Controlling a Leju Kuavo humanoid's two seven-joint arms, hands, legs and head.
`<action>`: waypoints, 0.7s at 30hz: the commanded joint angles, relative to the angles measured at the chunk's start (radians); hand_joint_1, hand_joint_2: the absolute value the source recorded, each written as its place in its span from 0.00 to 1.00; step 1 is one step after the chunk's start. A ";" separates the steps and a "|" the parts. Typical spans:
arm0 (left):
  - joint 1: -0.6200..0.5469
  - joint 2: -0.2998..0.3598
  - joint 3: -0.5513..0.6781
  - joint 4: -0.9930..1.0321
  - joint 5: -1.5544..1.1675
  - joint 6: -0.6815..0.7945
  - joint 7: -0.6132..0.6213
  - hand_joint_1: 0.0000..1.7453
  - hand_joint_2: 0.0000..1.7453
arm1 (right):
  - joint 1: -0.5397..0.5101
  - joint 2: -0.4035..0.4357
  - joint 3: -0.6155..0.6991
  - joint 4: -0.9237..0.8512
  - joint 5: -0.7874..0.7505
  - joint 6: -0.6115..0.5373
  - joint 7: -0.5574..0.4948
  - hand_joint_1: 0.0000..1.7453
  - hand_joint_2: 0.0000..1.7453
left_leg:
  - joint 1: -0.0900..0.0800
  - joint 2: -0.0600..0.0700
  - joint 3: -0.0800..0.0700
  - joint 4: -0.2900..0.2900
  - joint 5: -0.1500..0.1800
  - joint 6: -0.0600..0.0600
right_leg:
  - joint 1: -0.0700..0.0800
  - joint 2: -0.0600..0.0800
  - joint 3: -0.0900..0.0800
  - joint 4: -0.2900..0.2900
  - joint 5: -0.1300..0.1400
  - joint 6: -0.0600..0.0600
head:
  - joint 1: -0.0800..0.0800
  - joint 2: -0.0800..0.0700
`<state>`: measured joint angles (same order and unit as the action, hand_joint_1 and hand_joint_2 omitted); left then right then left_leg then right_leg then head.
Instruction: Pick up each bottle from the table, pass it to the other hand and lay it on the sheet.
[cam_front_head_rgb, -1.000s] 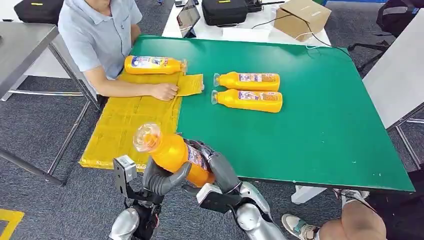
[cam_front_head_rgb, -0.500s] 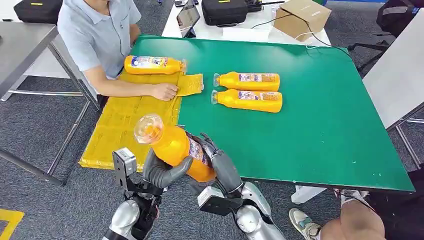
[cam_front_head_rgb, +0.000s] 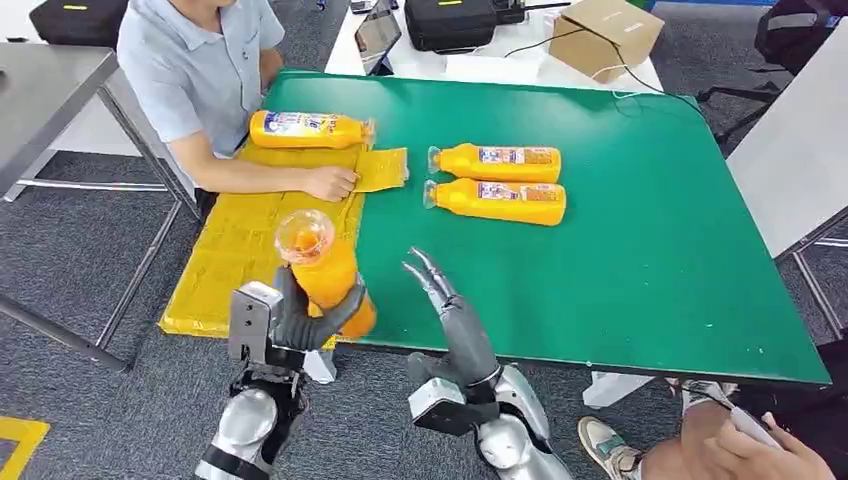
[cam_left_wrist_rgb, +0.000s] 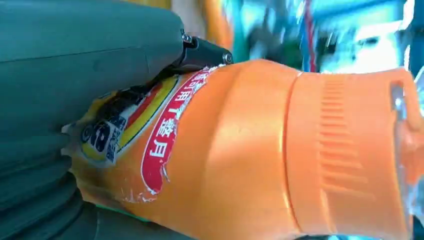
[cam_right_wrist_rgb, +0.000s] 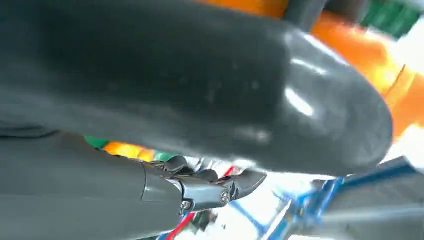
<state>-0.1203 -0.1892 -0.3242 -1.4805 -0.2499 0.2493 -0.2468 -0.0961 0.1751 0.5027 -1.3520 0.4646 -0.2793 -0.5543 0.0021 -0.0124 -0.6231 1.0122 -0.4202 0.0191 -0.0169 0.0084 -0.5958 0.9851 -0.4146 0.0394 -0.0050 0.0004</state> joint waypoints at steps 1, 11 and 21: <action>-0.214 0.082 0.101 0.275 -0.516 0.088 0.143 1.00 1.00 | 0.088 -0.001 -0.260 -0.118 -0.007 -0.103 -0.042 0.00 0.00 | 0.000 -0.002 0.002 -0.001 0.000 -0.001 | 0.000 -0.004 0.003 -0.001 -0.001 -0.001 | 0.000 0.000; -0.480 0.106 0.213 0.818 -0.776 0.150 0.196 1.00 1.00 | 0.079 0.012 -0.311 -0.047 -0.033 -0.073 -0.056 0.00 0.00 | 0.001 0.000 0.005 -0.002 0.000 -0.002 | 0.002 -0.002 0.006 -0.002 0.000 -0.002 | 0.000 0.000; -0.494 0.112 0.188 0.834 -0.837 0.153 0.228 1.00 1.00 | 0.077 0.014 -0.313 -0.035 -0.043 -0.061 -0.058 0.00 0.00 | 0.001 0.002 0.003 0.000 0.000 -0.001 | 0.001 -0.001 0.004 -0.001 0.000 -0.001 | 0.000 0.000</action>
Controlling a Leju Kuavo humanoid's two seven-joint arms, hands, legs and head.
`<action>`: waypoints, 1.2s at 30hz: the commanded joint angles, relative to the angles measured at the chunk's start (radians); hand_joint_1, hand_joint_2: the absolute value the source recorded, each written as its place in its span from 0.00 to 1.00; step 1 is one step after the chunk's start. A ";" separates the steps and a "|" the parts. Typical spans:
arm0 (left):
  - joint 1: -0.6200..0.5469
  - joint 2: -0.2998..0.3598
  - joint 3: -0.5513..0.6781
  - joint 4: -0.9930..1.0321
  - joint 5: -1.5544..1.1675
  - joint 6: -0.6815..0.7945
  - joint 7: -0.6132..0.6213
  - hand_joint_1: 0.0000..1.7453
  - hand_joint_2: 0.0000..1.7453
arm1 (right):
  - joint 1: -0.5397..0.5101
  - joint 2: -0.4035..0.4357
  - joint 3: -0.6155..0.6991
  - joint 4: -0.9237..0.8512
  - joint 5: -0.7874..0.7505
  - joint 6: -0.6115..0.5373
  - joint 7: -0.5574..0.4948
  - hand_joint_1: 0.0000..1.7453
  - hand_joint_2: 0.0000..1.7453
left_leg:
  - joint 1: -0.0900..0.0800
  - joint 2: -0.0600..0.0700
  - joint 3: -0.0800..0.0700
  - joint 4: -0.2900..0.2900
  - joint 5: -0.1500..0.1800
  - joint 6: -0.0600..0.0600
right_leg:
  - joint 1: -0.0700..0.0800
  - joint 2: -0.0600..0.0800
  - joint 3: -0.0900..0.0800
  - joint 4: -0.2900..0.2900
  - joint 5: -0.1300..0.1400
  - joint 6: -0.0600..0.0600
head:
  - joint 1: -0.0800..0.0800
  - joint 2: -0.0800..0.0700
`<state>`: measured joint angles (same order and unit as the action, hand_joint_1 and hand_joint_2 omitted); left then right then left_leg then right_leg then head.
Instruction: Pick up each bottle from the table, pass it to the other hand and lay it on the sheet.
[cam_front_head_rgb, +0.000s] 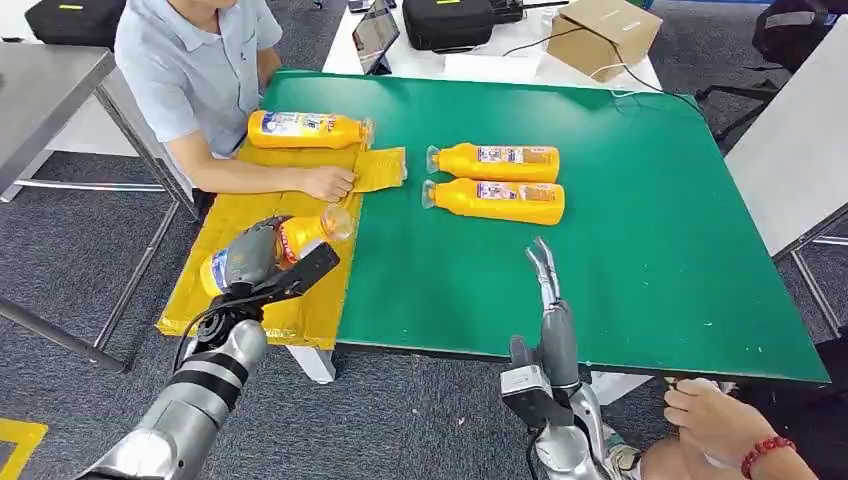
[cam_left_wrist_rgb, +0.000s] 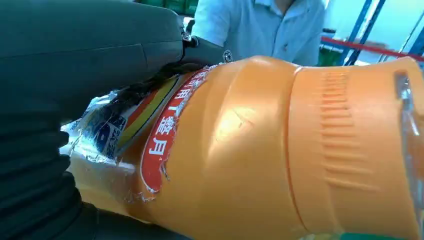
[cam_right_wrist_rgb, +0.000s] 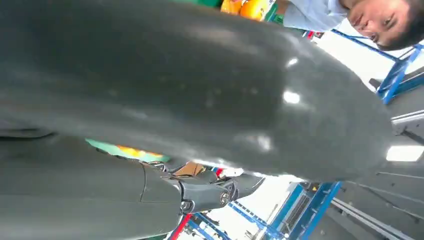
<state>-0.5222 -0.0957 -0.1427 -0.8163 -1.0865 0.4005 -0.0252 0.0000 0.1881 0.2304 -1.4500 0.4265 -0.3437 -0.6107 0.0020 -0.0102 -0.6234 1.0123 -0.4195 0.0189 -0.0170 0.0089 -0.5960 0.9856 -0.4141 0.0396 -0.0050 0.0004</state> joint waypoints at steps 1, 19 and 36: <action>-0.092 0.019 0.006 0.170 0.000 0.001 0.006 1.00 1.00 | -0.019 0.001 -0.040 0.063 -0.004 0.003 -0.002 0.00 0.00 | 0.001 0.000 0.002 0.000 -0.001 -0.001 | 0.001 -0.001 0.003 -0.001 -0.001 -0.001 | 0.000 0.000; -0.138 0.031 -0.071 0.432 -0.238 -0.119 0.072 1.00 1.00 | -0.061 0.001 0.003 0.142 -0.014 0.051 -0.005 0.00 0.00 | 0.000 0.002 0.005 -0.002 -0.001 -0.001 | 0.001 0.001 0.005 -0.002 -0.001 -0.001 | 0.000 0.000; -0.106 0.007 0.025 0.376 0.044 -0.411 -0.194 0.00 1.00 | -0.103 -0.002 -0.018 0.230 -0.040 0.042 -0.039 0.00 0.00 | 0.000 -0.003 0.012 -0.003 0.000 0.000 | 0.000 -0.002 0.014 -0.003 0.000 -0.001 | 0.000 0.000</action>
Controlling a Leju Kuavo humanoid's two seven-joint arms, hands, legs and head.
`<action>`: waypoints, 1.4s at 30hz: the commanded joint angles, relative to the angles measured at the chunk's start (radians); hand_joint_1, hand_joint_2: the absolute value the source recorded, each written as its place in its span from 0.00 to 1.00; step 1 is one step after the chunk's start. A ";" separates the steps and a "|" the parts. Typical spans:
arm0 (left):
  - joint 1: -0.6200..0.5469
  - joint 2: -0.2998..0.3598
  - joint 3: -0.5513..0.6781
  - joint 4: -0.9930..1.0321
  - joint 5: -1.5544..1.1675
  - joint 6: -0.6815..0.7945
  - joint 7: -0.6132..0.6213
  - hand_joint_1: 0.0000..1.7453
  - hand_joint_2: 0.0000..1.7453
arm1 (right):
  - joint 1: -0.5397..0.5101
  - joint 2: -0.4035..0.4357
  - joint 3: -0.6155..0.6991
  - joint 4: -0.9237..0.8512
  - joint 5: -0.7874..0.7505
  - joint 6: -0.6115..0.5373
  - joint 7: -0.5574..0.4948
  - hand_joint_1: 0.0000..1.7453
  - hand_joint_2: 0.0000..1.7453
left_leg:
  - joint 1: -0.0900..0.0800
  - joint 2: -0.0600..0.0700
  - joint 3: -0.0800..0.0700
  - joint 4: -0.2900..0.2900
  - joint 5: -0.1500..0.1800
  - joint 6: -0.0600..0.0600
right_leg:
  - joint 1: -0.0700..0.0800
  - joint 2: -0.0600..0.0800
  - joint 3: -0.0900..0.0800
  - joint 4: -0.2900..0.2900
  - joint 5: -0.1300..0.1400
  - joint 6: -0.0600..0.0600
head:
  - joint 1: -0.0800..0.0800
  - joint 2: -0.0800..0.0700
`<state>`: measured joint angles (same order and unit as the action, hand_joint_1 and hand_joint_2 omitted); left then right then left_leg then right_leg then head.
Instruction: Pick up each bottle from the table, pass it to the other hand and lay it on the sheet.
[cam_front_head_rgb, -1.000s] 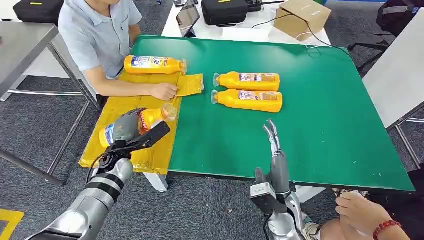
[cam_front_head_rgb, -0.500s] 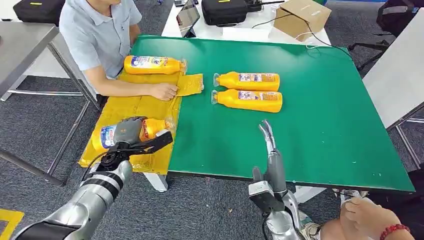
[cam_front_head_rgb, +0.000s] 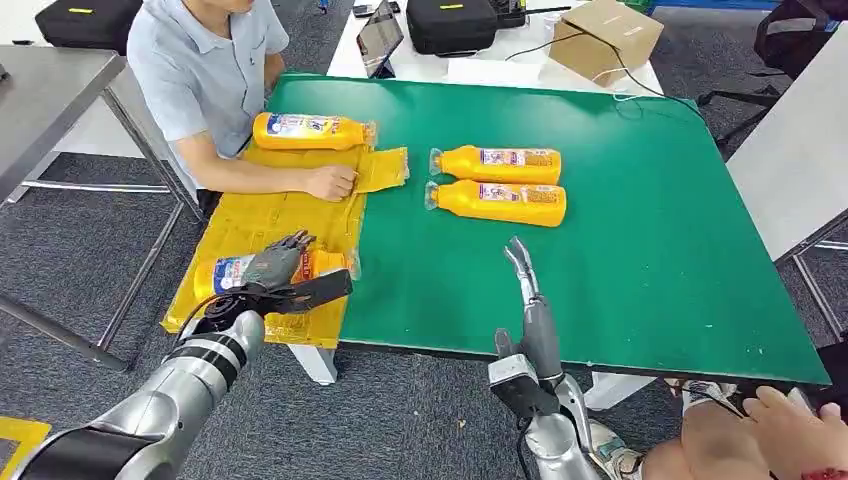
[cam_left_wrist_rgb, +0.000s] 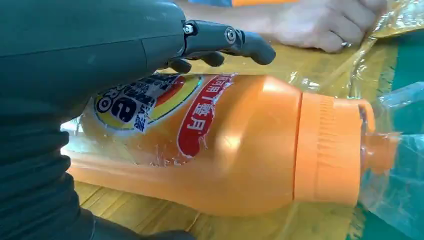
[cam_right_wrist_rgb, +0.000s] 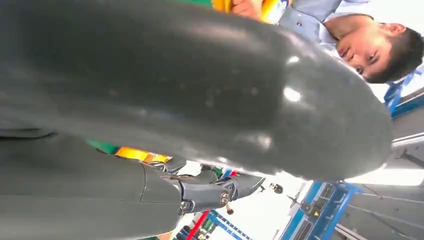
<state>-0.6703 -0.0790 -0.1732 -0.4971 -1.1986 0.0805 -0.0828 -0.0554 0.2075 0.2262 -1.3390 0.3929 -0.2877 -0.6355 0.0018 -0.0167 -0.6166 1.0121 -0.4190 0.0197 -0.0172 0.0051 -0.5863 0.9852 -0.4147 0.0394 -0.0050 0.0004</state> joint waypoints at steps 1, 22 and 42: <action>0.047 -0.007 0.061 0.034 0.189 -0.109 -0.159 0.00 1.00 | -0.049 -0.022 -0.014 0.125 -0.010 -0.016 -0.018 0.00 0.00 | 0.000 0.002 0.005 -0.002 0.000 -0.001 | 0.000 0.000 0.005 -0.002 0.000 -0.001 | 0.000 0.000; 0.338 -0.003 0.031 -0.654 0.829 -0.193 -0.309 0.00 1.00 | -0.019 -0.038 -0.027 0.105 -0.036 -0.024 -0.046 0.00 0.00 | 0.001 0.000 -0.004 0.000 0.000 0.000 | 0.001 -0.003 -0.005 -0.001 -0.001 -0.001 | 0.000 0.000; 0.678 -0.082 -0.025 -1.281 1.244 -0.077 -0.512 0.00 1.00 | -0.246 -0.247 -0.119 0.447 0.504 -0.155 0.269 0.00 1.00 | 0.001 0.007 0.001 -0.001 -0.003 0.000 | 0.002 0.002 0.001 -0.005 0.000 -0.002 | 0.000 0.000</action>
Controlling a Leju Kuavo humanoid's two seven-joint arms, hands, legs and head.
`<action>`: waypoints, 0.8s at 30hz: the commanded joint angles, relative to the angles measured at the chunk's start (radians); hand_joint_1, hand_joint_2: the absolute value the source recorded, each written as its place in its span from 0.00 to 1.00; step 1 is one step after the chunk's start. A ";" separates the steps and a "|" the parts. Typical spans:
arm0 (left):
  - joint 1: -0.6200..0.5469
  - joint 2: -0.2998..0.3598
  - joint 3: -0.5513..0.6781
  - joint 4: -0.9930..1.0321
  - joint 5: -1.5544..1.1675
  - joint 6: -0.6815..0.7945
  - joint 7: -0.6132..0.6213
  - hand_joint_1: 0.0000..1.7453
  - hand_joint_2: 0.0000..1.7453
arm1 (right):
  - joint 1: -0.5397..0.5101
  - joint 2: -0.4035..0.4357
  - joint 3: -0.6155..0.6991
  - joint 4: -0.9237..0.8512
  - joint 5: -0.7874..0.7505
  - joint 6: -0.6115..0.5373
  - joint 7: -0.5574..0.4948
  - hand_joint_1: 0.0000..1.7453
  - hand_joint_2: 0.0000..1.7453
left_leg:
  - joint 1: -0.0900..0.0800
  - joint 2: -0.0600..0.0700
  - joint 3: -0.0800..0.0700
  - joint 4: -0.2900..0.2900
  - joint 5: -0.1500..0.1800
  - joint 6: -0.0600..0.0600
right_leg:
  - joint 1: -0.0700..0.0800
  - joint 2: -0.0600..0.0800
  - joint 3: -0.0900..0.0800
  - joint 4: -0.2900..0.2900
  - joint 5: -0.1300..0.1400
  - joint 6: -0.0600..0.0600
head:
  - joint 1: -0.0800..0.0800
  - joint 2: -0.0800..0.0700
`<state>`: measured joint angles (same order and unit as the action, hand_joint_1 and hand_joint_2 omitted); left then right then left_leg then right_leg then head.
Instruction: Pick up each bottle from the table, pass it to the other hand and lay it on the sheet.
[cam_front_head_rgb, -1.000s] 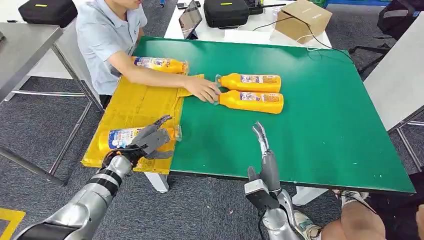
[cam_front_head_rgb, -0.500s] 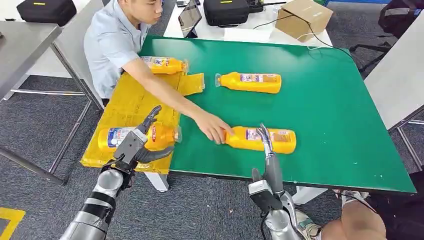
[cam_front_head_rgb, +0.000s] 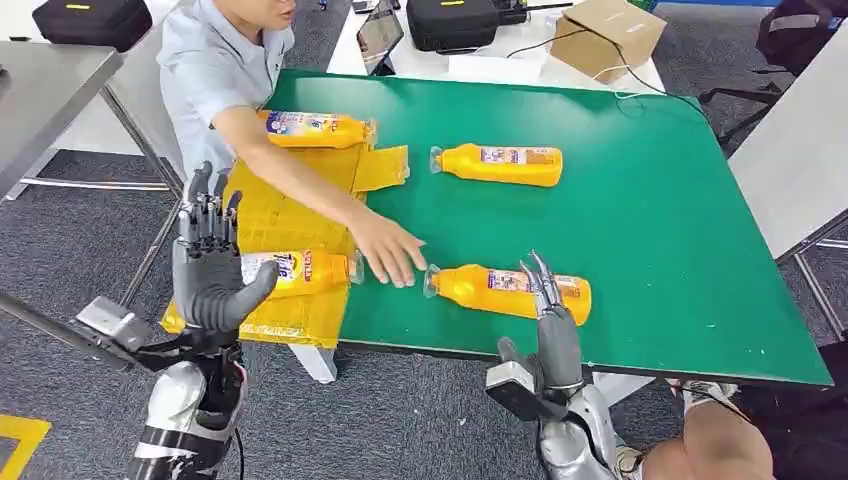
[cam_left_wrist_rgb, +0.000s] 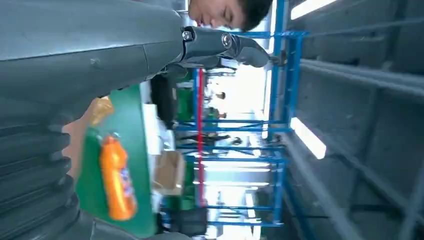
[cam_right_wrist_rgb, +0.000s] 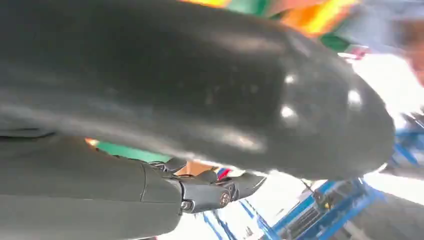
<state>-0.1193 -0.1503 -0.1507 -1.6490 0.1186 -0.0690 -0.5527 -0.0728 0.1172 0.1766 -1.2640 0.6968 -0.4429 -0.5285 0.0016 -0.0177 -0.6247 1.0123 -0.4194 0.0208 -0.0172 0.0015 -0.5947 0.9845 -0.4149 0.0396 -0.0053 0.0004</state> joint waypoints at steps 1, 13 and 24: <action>0.130 -0.009 -0.051 -0.137 -0.096 0.102 -0.073 0.00 1.00 | -0.249 -0.163 -0.076 0.406 0.215 0.004 0.165 0.00 1.00 | 0.001 0.007 0.009 -0.001 -0.002 -0.001 | 0.002 0.005 0.009 -0.004 0.001 -0.002 | 0.000 0.000; 0.134 -0.010 0.019 -0.095 0.015 0.066 0.020 0.00 1.00 | -0.305 -0.209 -0.027 0.542 0.382 0.075 0.350 0.00 1.00 | 0.000 0.001 0.005 -0.001 -0.001 0.000 | 0.001 0.001 0.005 -0.001 0.000 -0.001 | 0.000 0.000; 0.110 -0.014 0.023 -0.053 0.035 0.036 0.041 0.00 1.00 | -0.346 -0.214 -0.009 0.645 0.348 0.203 0.350 0.00 1.00 | 0.001 -0.001 0.004 -0.001 0.000 0.000 | 0.001 -0.001 0.005 -0.002 0.000 -0.001 | 0.000 0.000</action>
<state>0.0220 -0.1633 -0.1442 -1.7811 0.1511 -0.0290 -0.5165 -0.3575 -0.0835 0.1286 -0.7962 1.0594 -0.2842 -0.1648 0.0013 -0.0192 -0.6242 1.0127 -0.4185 0.0217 -0.0176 0.0013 -0.5936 0.9839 -0.4142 0.0405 -0.0050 0.0004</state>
